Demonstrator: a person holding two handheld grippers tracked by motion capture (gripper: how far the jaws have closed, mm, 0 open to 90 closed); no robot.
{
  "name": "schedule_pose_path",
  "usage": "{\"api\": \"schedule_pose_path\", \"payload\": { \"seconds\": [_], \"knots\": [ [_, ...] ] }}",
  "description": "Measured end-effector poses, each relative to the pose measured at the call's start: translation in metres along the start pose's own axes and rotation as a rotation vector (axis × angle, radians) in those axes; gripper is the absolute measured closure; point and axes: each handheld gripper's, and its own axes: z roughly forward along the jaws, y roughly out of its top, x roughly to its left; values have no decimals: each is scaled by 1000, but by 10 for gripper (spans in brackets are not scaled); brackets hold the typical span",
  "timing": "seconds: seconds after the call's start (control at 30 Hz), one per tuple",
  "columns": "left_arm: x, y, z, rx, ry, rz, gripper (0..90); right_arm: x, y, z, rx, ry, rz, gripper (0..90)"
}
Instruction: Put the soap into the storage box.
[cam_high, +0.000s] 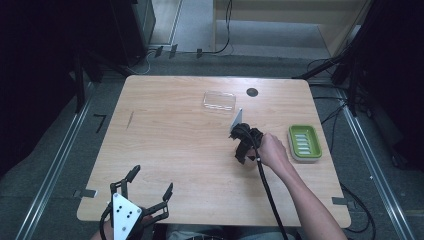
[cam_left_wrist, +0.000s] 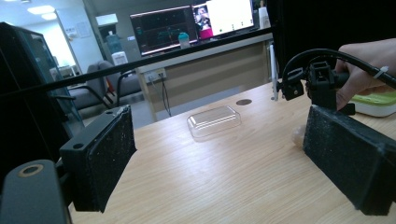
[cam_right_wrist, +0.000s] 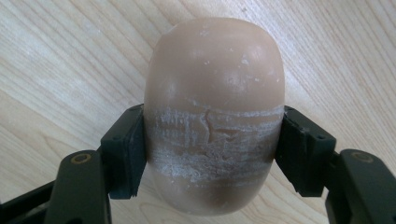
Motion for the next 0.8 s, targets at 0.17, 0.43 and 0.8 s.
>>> {"api": "schedule_pose_path", "payload": {
  "seconds": [0.17, 0.43, 0.8],
  "knots": [
    [0, 0, 0, 0, 1, -1, 99, -3, -4, -2, 0, -1, 1, 337],
    [0, 0, 1, 1, 0, -1, 99, -7, -10, -4, -1, -4, 11, 337],
    [0, 0, 1, 0, 0, -3, 99, -12, -21, -8, 13, -13, 19, 337]
  ]
}}
